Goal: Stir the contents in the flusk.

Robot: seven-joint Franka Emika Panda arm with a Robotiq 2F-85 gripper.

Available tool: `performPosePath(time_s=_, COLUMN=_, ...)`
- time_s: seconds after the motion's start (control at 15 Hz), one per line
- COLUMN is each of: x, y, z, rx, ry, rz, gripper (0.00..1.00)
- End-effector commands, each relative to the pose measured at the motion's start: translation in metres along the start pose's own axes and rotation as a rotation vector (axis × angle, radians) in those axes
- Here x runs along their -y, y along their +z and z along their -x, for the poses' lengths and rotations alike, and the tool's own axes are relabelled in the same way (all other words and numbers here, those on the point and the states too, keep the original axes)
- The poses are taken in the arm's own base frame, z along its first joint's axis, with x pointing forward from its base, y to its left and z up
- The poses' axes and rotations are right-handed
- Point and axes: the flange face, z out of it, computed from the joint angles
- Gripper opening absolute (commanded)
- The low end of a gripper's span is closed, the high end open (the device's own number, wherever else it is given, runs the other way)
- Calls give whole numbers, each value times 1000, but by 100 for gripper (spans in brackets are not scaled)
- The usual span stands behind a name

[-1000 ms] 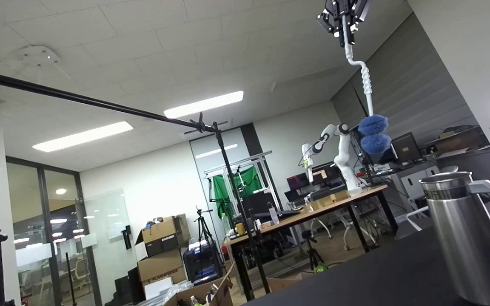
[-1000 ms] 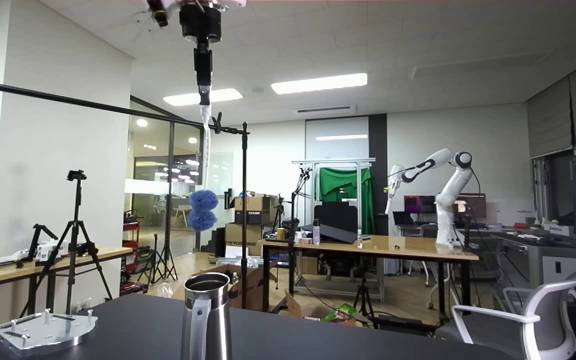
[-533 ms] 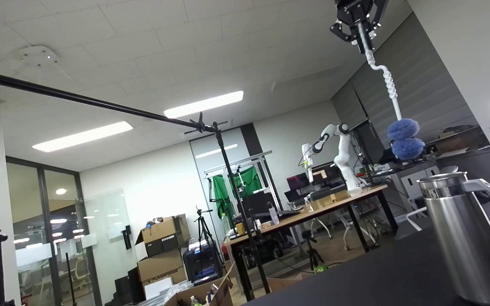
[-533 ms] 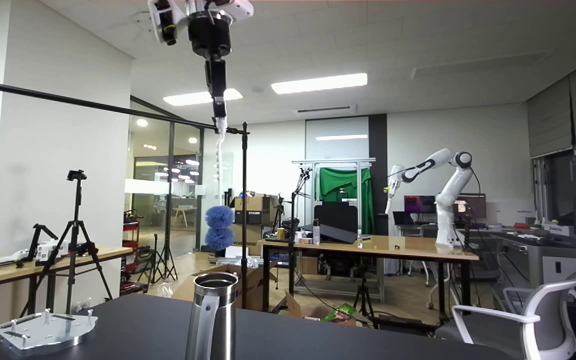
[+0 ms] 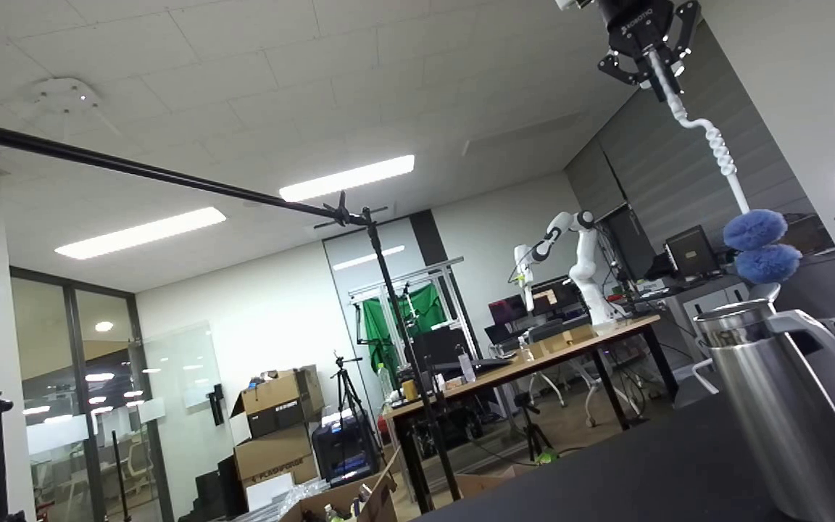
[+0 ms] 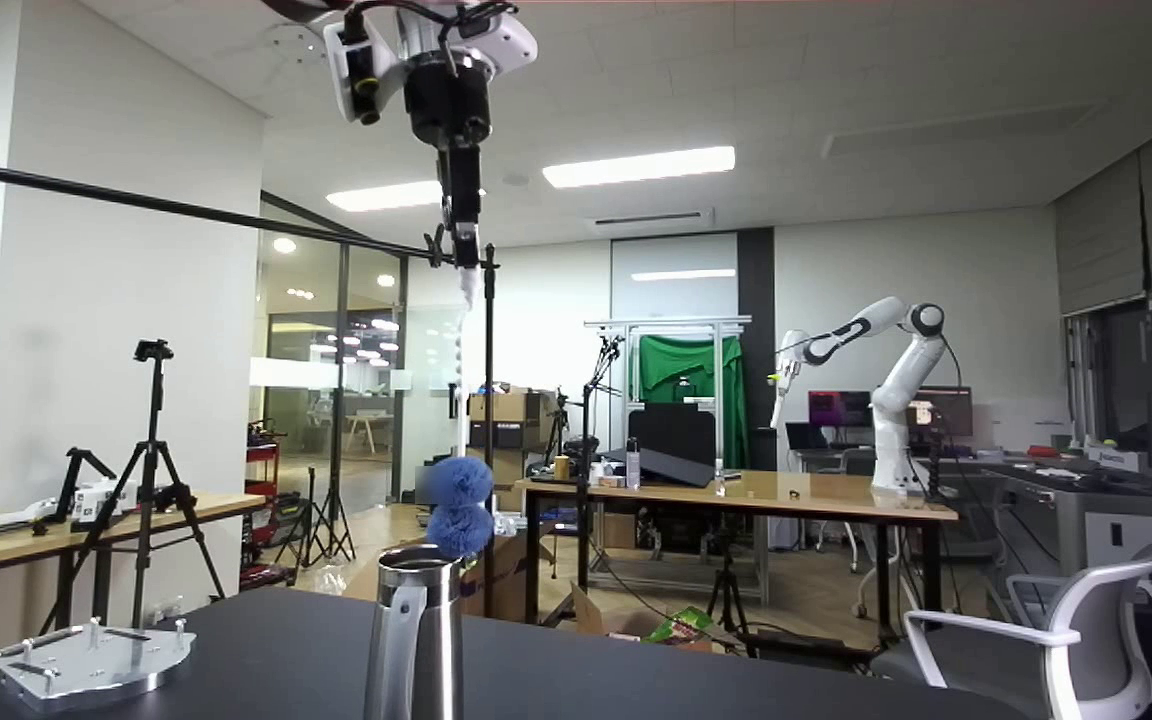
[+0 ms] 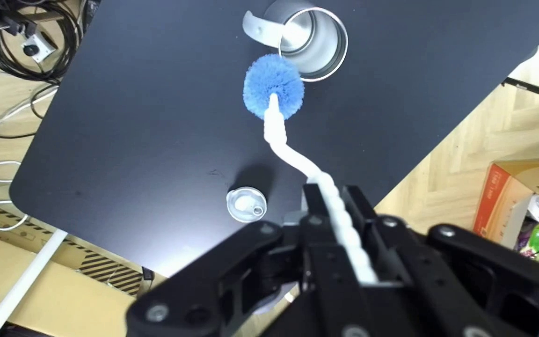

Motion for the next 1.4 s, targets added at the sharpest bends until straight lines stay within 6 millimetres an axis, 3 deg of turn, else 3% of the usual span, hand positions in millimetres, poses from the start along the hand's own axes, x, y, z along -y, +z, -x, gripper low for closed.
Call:
performPosePath(time_s=0.0, x=-3, y=19, z=-4, rx=24, ry=13, rz=41, gripper=4)
performPosePath(time_s=0.27, x=-2, y=41, z=-4, rx=56, ry=12, rz=68, gripper=4)
performPosePath(time_s=0.6, x=-7, y=47, z=-12, rx=41, ry=8, rz=84, gripper=4)
performPosePath(time_s=0.93, x=-34, y=80, z=-62, rx=60, ry=61, rz=117, gripper=4)
performPosePath(time_s=1.33, x=-49, y=158, z=-117, rx=113, ry=143, rz=176, gripper=4)
